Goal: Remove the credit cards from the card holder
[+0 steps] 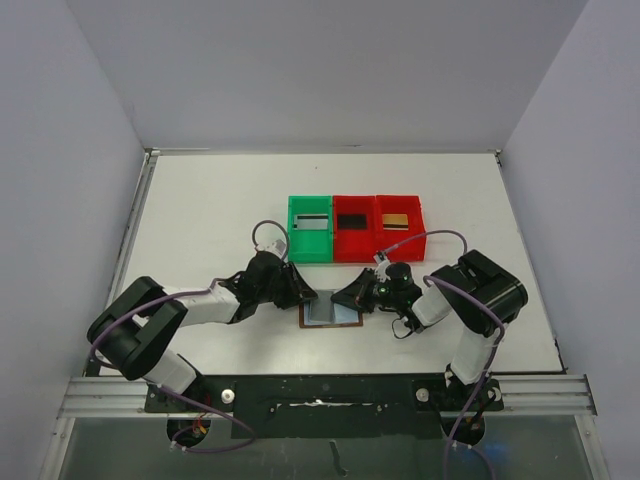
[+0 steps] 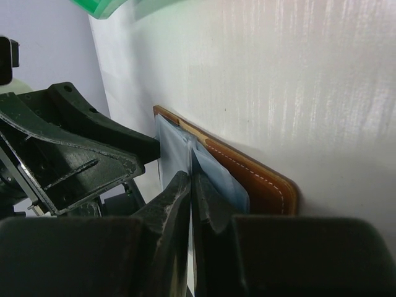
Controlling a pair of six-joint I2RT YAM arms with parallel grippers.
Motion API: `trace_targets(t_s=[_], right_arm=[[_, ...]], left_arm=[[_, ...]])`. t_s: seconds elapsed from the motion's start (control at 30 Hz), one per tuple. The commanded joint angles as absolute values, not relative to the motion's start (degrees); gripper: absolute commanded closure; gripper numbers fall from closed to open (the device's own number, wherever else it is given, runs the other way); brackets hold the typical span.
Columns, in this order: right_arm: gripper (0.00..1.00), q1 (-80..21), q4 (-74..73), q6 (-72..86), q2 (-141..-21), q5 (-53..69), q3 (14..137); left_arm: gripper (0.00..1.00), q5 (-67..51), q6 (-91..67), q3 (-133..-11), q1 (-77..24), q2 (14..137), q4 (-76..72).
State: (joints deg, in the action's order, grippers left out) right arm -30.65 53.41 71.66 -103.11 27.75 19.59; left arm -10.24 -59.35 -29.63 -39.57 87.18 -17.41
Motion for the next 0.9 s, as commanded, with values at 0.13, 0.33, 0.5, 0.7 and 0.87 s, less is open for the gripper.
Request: trace_targets(t_s=[0.13, 0.33, 0.5, 0.7, 0.87], right_arm=[[0.98, -30.0, 47.63, 70.97, -107.54, 25.78, 17.14], [0.8, -30.6, 41.47, 68.31, -104.92, 23.66, 18.63], [0.73, -33.04, 26.61, 63.79, -100.09, 17.68, 24.06], [0.93, -36.33, 13.54, 60.93, -98.68, 10.79, 29.6], [1.0, -35.56, 15.75, 61.56, -98.43, 13.15, 28.86]], left_arm=[[0.7, -15.01, -60.08, -28.89, -39.72, 88.88, -22.73], [0.7, -17.31, -60.77, -28.83, -40.03, 88.22, -25.4], [0.71, -17.25, -60.82, -28.78, -40.08, 87.85, -25.15], [0.71, -15.87, -60.84, -28.13, -40.08, 86.48, -24.2], [0.7, -12.35, -60.11, -28.34, -40.08, 83.2, -20.18]])
